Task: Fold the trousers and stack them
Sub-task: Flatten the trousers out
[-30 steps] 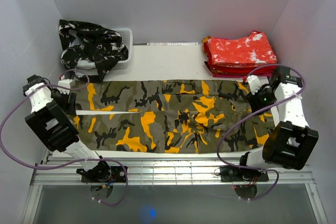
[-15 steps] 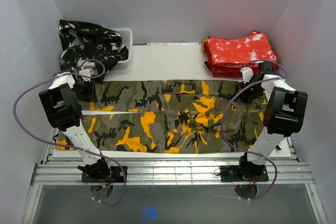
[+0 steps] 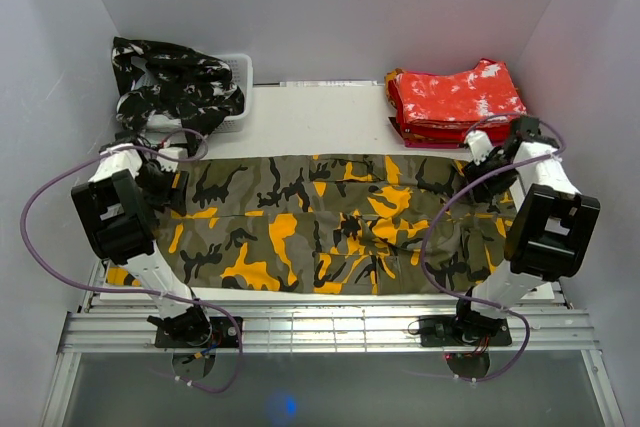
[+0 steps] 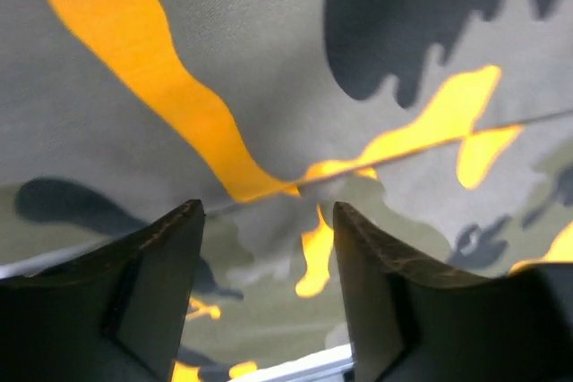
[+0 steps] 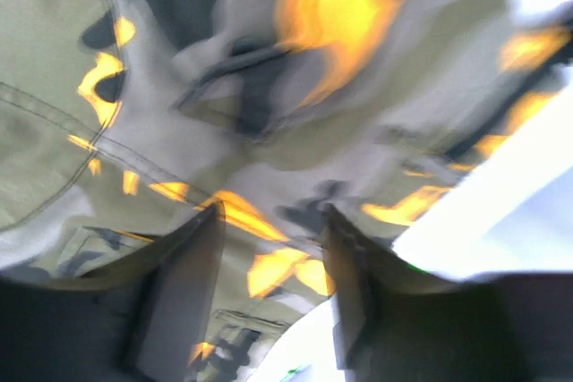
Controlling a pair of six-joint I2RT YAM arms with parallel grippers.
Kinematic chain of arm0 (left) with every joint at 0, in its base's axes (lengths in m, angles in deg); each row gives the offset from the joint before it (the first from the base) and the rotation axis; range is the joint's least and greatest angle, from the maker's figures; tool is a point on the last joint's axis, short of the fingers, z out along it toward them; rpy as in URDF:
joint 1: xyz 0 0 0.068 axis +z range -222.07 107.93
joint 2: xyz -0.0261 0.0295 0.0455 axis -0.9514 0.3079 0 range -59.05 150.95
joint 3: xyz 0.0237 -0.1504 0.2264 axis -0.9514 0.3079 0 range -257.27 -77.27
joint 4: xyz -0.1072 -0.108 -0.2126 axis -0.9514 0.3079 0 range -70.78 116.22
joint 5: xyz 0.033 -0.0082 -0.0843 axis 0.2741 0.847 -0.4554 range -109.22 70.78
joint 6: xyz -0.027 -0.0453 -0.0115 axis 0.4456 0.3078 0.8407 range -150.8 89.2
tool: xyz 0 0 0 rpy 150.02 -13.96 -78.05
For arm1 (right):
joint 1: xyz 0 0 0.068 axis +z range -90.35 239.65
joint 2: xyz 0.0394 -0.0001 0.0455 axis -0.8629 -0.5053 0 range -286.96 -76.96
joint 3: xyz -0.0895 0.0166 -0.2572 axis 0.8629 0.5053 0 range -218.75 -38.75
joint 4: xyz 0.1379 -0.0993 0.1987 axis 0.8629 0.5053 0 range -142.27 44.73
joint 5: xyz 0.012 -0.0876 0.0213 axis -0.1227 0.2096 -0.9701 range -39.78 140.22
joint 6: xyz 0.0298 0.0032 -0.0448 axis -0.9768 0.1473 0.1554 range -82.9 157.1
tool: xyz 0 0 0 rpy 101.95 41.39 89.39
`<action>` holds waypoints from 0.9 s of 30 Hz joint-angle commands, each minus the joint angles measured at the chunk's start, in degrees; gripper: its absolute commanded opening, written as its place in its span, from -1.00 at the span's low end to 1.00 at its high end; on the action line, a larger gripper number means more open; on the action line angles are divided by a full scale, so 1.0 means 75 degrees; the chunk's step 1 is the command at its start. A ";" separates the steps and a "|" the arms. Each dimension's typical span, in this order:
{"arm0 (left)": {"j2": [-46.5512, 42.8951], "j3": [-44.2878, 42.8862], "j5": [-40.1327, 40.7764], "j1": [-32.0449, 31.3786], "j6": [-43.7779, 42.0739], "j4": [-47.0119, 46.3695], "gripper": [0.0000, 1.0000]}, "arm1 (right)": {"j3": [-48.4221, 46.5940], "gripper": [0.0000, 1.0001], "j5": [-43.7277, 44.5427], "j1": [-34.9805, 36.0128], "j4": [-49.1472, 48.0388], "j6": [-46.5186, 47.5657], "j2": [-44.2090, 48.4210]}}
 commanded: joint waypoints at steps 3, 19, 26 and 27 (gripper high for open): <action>-0.0726 -0.1619 -0.1190 0.0015 -0.0376 0.0786 0.96 | -0.2743 0.62 -0.1004 -0.0553 0.0648 0.0897 -0.0629; 0.0083 -0.3672 -0.2153 0.0015 0.1382 0.0658 0.93 | -0.5292 0.42 -0.2469 -0.0964 0.0850 0.1975 -0.3992; 0.0398 -0.3870 -0.1708 0.0050 0.1114 0.0809 0.92 | -0.5621 0.33 -0.2634 -0.0894 0.1376 0.2689 -0.4697; 0.0503 -0.3999 -0.1673 0.0073 0.1032 0.0857 0.92 | -0.5551 0.33 -0.2610 -0.0871 0.1435 0.2783 -0.4732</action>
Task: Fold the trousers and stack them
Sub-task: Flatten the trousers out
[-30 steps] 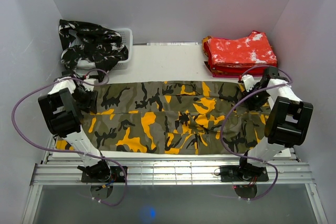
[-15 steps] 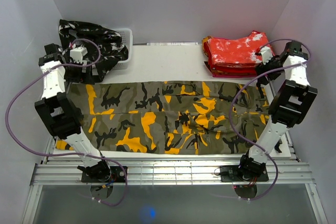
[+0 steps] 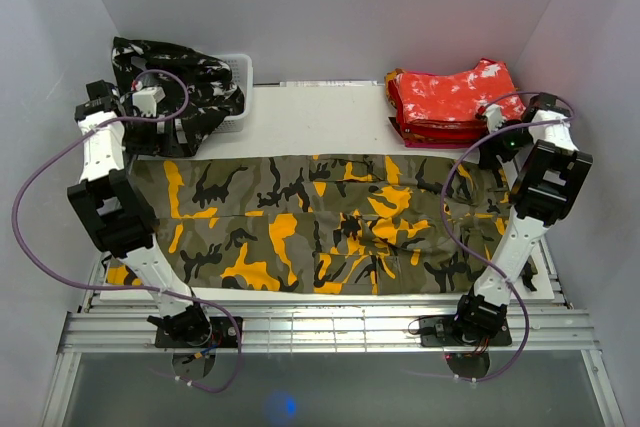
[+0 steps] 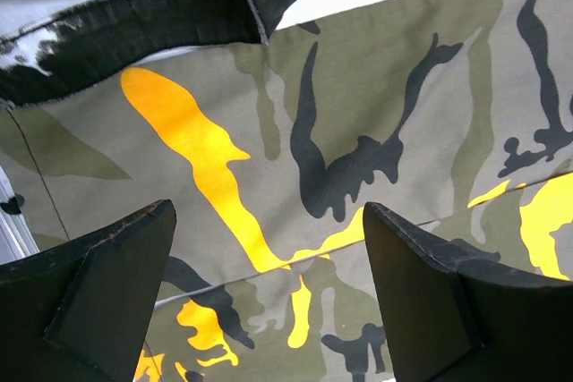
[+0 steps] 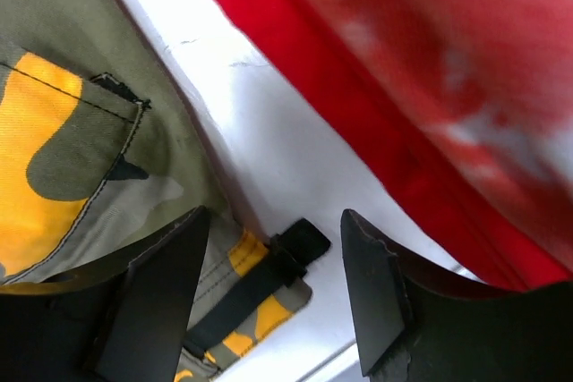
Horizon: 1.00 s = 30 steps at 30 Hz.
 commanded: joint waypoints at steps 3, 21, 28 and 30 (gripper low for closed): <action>0.0613 -0.1134 0.0067 0.0129 -0.0550 0.0549 0.88 | -0.0007 0.30 -0.0197 0.0100 0.0587 0.1118 -0.0251; 0.1341 -0.1523 -0.0073 0.0855 -0.3130 0.0586 0.51 | 0.1823 -0.84 0.1280 -0.0368 -0.0806 0.3064 0.1015; 0.1809 -0.1336 -0.0320 0.0809 -0.2250 -0.0234 0.22 | 0.1728 -0.84 0.1210 -0.0181 -0.1182 0.2900 0.0980; 0.1798 -0.1090 -0.0262 0.0809 -0.2052 -0.0398 0.17 | 0.1774 -0.84 0.1175 -0.0123 -0.1228 0.2853 0.1038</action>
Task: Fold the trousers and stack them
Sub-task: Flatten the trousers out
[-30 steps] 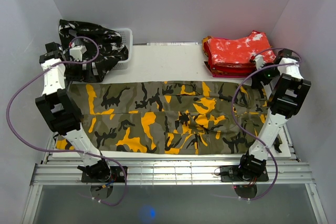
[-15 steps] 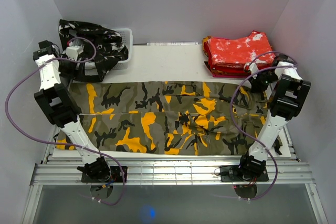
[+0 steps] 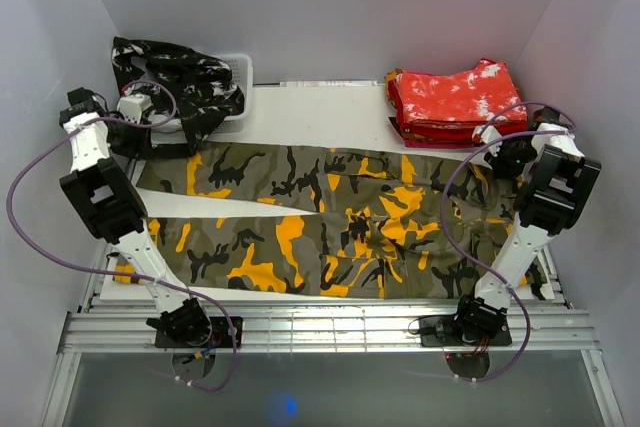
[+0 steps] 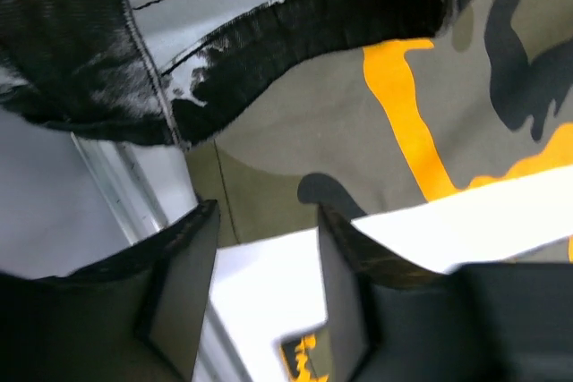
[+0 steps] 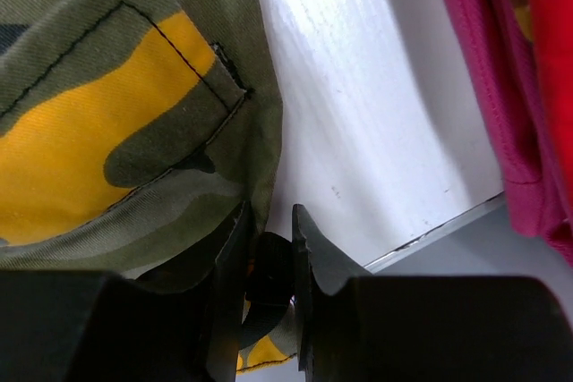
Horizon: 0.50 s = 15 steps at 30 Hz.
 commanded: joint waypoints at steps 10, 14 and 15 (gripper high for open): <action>-0.0736 0.3540 0.0555 -0.0151 0.0860 -0.2258 -0.21 | 0.0027 -0.84 0.0256 0.0418 -0.0591 -0.0054 0.0299; -0.0934 0.4172 0.0954 -0.0151 0.0639 -0.2073 -0.42 | -0.0032 -0.84 0.0397 0.0465 -0.0685 -0.0194 0.0311; -0.1179 0.4476 0.1082 -0.0151 0.0522 -0.1991 -0.46 | -0.0055 -0.84 0.0455 0.0465 -0.0697 -0.0264 0.0299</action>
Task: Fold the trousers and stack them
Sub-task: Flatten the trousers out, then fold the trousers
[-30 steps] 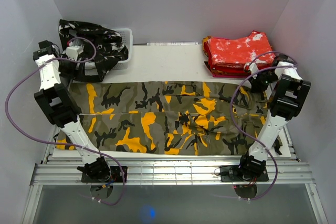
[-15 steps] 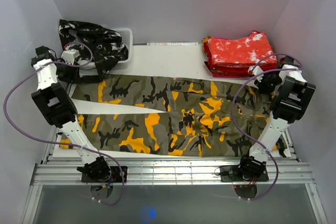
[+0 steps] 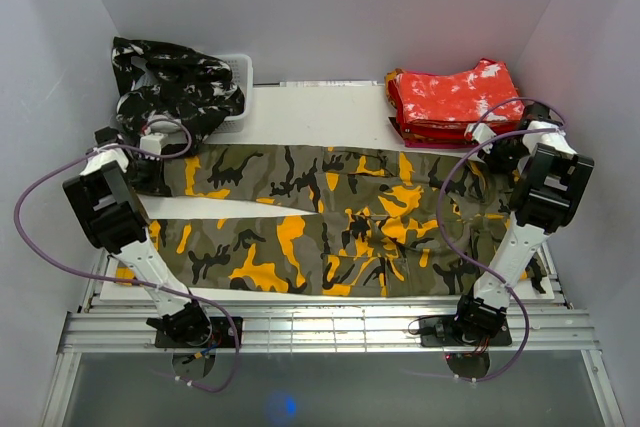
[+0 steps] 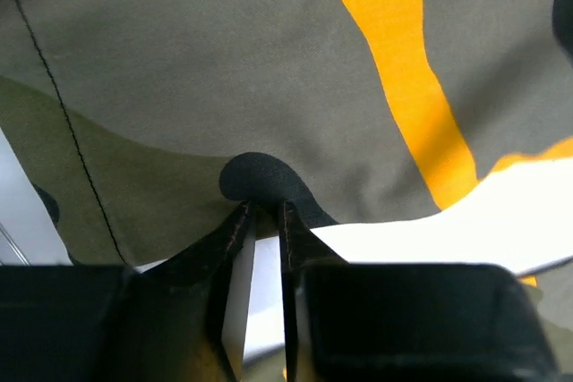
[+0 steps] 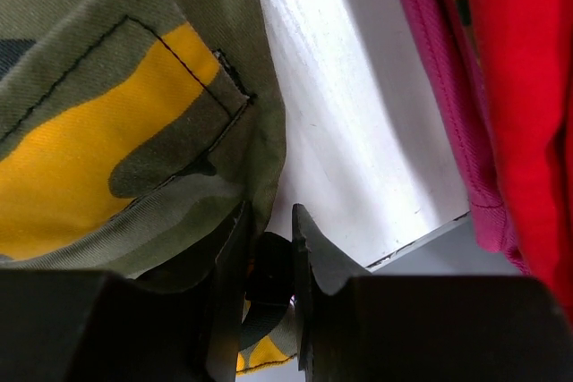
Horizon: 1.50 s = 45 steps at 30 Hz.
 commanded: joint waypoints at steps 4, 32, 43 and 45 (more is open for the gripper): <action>-0.1135 0.1310 0.0673 -0.0043 -0.0743 0.1092 -0.62 | -0.0161 -0.85 0.0127 0.0087 -0.0298 -0.0309 0.0308; 0.1334 -0.5206 -0.1622 0.0484 -0.1997 0.3241 -0.31 | 0.0694 -0.85 -0.0400 0.0239 -0.0591 0.1062 0.0858; 0.2096 -0.4888 -0.2116 0.0168 -0.3298 0.2502 -0.08 | 0.0730 -0.84 -0.0283 0.0262 -0.0368 0.1332 0.0870; 0.2166 -0.4806 -0.2233 0.0156 -0.3404 0.2234 -0.08 | 0.0706 -0.85 -0.0225 0.0274 -0.0298 0.1355 0.0870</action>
